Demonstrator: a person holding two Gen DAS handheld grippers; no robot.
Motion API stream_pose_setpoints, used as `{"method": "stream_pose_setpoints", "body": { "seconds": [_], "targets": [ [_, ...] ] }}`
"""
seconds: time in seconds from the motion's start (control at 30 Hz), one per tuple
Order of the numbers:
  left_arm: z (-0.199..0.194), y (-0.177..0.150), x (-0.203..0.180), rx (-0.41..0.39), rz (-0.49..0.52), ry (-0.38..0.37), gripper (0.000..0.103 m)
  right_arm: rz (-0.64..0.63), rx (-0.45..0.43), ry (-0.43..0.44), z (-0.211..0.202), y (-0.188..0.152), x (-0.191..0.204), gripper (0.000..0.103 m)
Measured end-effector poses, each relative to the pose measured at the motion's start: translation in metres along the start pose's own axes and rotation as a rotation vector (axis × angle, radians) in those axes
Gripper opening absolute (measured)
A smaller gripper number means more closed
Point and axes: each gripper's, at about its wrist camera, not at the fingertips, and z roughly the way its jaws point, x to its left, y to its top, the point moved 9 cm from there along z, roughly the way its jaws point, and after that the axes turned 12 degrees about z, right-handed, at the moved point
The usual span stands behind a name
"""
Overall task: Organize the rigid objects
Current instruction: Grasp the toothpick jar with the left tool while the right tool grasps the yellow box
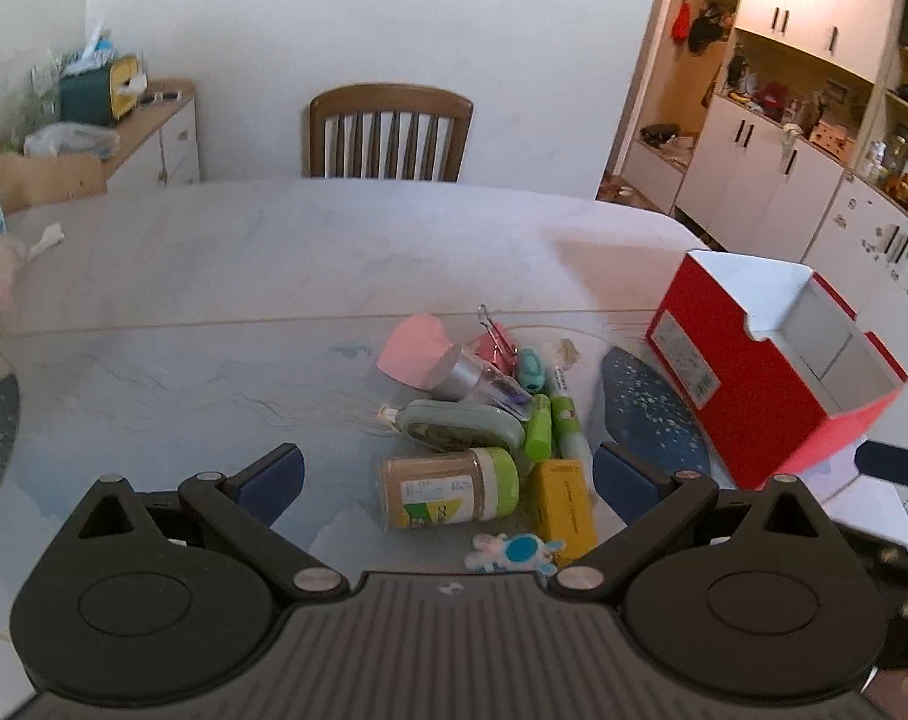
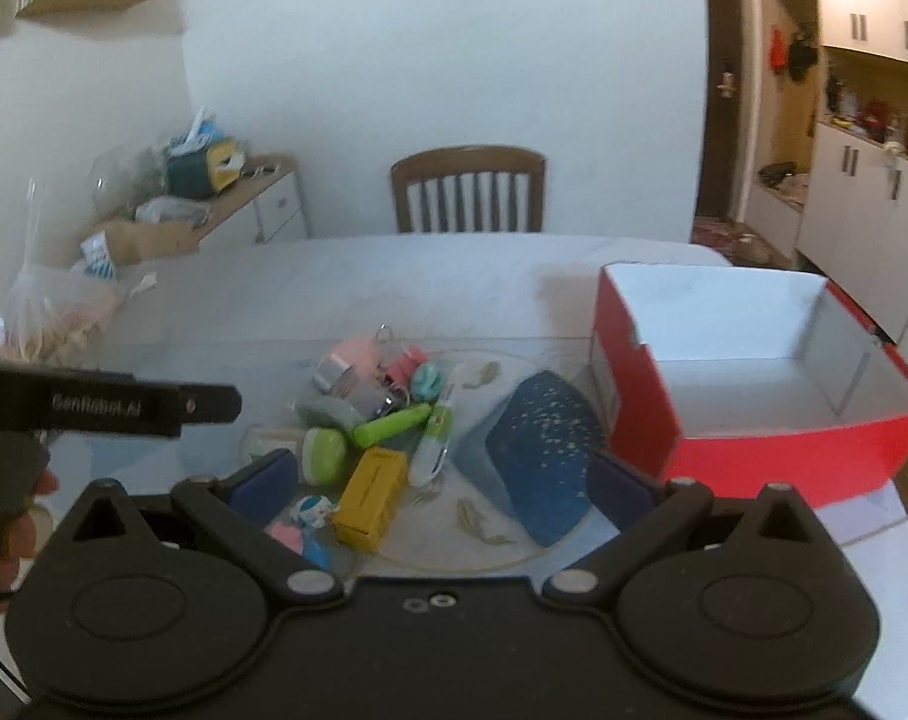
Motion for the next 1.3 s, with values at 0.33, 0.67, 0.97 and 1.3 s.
{"method": "stream_pose_setpoints", "body": {
  "seconds": [0.33,0.67,0.97,1.3],
  "targets": [
    [0.050,-0.005,0.001,0.097,-0.040,0.039,0.103,-0.087,0.092,0.023,0.060,-0.011,0.003,0.102],
    [0.083,-0.012,-0.006,0.157,-0.040,0.077,0.103,-0.153,0.144,0.011,0.102,-0.021,0.013,0.098],
    [0.099,-0.019,-0.004,0.172,-0.030,0.108,0.102,-0.143,0.163,-0.004,0.123,-0.026,0.013,0.091],
    [0.106,-0.021,-0.011,0.175,-0.008,0.108,0.093,-0.129,0.209,0.000,0.134,-0.028,0.018,0.079]
  ]
}}
